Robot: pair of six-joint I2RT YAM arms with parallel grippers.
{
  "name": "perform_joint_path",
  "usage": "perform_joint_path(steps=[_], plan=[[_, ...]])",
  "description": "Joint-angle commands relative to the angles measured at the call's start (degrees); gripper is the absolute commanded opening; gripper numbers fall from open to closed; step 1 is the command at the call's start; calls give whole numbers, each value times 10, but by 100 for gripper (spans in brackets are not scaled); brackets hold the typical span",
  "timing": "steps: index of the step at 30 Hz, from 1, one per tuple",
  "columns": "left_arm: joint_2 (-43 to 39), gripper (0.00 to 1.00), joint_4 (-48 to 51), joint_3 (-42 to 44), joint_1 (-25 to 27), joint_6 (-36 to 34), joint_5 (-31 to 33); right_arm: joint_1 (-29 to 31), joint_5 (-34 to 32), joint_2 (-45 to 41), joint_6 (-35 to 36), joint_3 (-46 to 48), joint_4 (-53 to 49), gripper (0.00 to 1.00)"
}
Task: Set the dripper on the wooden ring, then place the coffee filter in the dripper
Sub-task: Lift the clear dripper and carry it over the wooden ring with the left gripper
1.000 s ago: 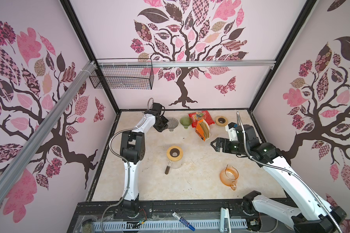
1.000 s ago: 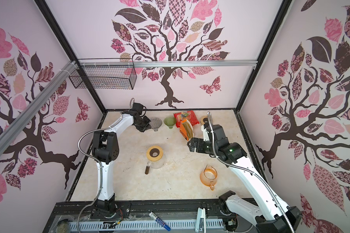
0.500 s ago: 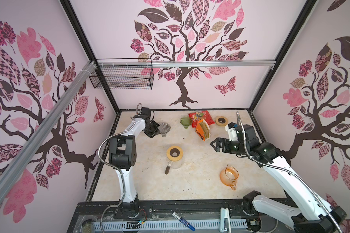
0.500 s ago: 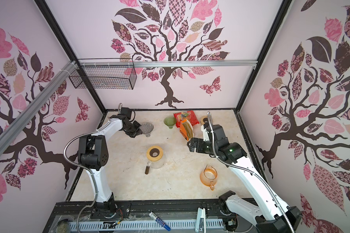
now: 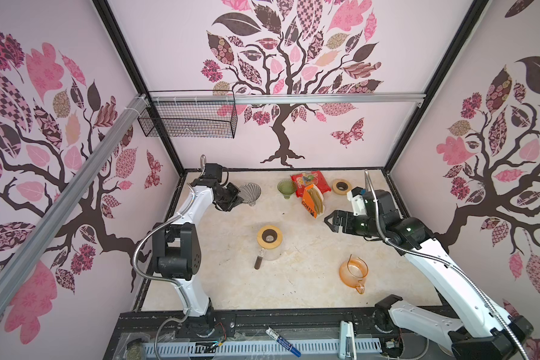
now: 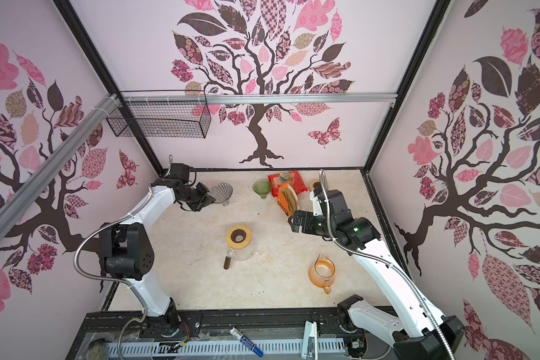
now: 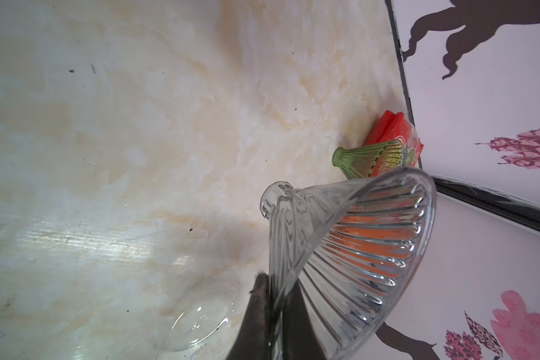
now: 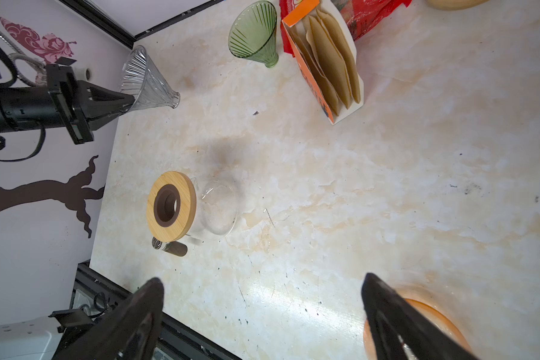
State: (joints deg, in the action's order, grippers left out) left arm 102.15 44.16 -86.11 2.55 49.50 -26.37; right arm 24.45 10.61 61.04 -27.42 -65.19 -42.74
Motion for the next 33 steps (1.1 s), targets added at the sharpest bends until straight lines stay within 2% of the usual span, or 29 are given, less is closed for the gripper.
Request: perform_joint_path(steps=[1, 12, 18, 21, 25, 28, 33], plan=[[-38, 0, 26, 8, -5, -32, -29, 1, -10, 26, -7, -44, -20, 100], [-125, 0, 70, 28, -4, -69, -79, 1, 15, 118, -17, -134, -24, 100], [-164, 0, 130, 8, 0, -102, -67, 1, 48, 163, -25, -179, -22, 100], [-183, 0, 154, 6, 37, -104, -34, 11, 52, 178, -31, -197, -19, 100], [-212, 0, 147, 27, 101, -76, -15, 25, 50, 192, -35, -211, -15, 100], [-237, 0, 142, 37, 131, -55, 11, 27, 62, 204, -40, -222, -23, 100], [-245, 0, 189, 32, 181, -75, 41, 37, 58, 203, -32, -219, -13, 100]])
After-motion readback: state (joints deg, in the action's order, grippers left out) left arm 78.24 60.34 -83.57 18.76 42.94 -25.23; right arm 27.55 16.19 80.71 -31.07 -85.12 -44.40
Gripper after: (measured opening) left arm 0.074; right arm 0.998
